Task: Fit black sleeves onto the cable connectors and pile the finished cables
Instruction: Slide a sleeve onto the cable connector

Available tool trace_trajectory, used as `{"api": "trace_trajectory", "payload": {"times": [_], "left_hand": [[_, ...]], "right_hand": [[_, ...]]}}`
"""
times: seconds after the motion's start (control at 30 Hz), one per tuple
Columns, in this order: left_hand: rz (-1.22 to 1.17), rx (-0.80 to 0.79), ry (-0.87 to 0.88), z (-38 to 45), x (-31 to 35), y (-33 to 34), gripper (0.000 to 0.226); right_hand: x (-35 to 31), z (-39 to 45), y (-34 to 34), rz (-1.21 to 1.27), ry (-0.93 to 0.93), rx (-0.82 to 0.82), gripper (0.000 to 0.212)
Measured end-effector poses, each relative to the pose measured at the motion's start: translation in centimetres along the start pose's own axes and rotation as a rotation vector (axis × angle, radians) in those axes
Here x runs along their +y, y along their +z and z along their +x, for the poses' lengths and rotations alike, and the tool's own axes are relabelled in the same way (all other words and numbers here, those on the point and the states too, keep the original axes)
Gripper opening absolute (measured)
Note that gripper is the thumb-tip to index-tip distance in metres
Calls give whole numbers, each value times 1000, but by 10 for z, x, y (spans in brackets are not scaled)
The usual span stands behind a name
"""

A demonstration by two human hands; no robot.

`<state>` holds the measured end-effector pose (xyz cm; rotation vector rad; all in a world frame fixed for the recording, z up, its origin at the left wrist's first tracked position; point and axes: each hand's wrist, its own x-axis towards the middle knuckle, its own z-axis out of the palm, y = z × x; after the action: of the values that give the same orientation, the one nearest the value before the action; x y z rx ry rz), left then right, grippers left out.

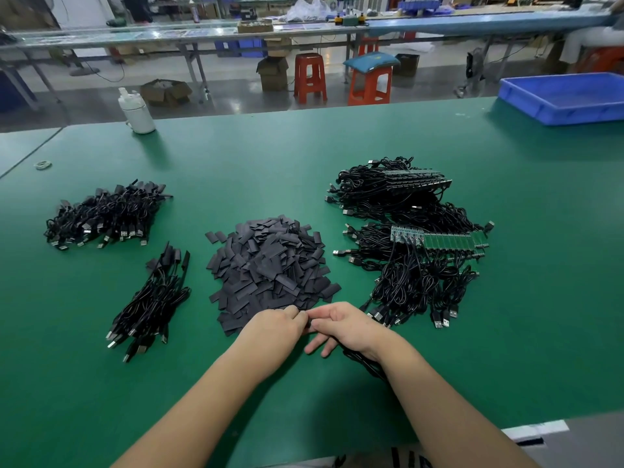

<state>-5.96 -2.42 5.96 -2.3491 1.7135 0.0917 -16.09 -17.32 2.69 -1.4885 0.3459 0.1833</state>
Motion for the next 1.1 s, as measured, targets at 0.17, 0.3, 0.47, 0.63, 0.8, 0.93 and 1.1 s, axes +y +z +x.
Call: {"api": "trace_trajectory", "payload": {"times": [0.17,0.3,0.47,0.63,0.8,0.93,1.1], "left_hand": [[23,15,21,-3,2,-2,39],[-38,211,22,-4,2,2,59],[-864,408,-231,-7,5,10,81],[-1557,409,-388,-14,16,11,24],[-1843,340,-330,-20,35,3,23],[-1931,412,-326,-21,28,3,32],[-1927,512,-415,-19,23,-3,14]], "right_hand": [[0,1,1,-9,5,-9,30],[0,1,2,-5,7,-7,24],[-4,-2,3,99,-9,39,15],[-31,-3,7,432,-141,124,16],[-63,5,19,734,-282,165,17],[-79,13,28,829,-332,212,19],[-82,20,45,799,-342,259,18]]}}
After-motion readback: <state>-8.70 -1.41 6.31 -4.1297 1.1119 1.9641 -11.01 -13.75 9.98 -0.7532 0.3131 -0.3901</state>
